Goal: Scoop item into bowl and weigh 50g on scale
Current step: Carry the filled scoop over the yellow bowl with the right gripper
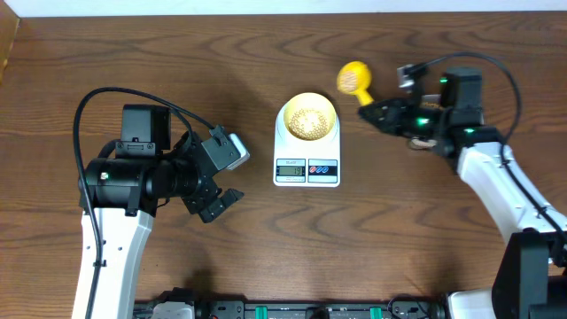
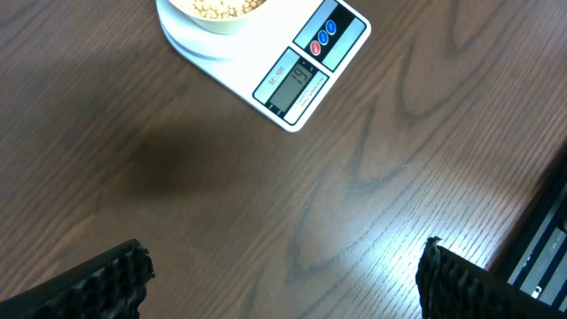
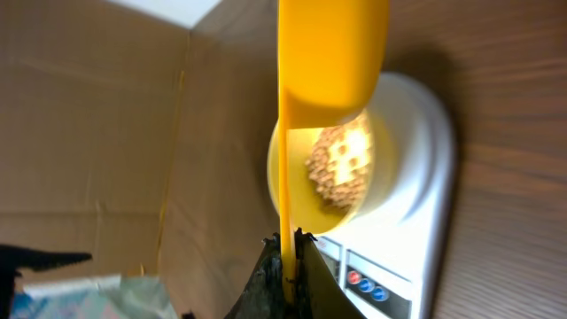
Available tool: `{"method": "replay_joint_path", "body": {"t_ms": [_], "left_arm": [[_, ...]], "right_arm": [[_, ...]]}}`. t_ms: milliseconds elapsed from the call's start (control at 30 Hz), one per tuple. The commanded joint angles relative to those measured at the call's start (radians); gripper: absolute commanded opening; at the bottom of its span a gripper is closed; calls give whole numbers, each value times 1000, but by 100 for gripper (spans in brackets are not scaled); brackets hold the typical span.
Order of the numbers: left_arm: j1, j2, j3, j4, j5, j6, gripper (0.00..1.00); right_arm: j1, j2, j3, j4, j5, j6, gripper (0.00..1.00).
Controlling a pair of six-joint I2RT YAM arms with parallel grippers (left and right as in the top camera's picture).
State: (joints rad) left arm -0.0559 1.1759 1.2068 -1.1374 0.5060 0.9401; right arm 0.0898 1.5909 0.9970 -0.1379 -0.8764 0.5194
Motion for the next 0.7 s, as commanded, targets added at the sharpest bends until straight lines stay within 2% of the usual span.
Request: {"method": "replay_joint_path", "body": {"t_ms": [0,200,233,467,667], "left_arm": [[3,-7,10,-3,-2,9,98],[3,-7,10,-3,-2,9,98],[3,-7,10,-3,-2,9,98],[3,-7,10,-3,-2,9,98],[3,-7,10,-3,-2,9,98]], "right_arm": [[100,-1,0,18,60,-24,1],[220,-1,0,35,162,-148,1],[251,-1,0,32,226,-159,1],[302,-1,0,30,400,-208,1],[318,-1,1,2,425,-222,1]]}}
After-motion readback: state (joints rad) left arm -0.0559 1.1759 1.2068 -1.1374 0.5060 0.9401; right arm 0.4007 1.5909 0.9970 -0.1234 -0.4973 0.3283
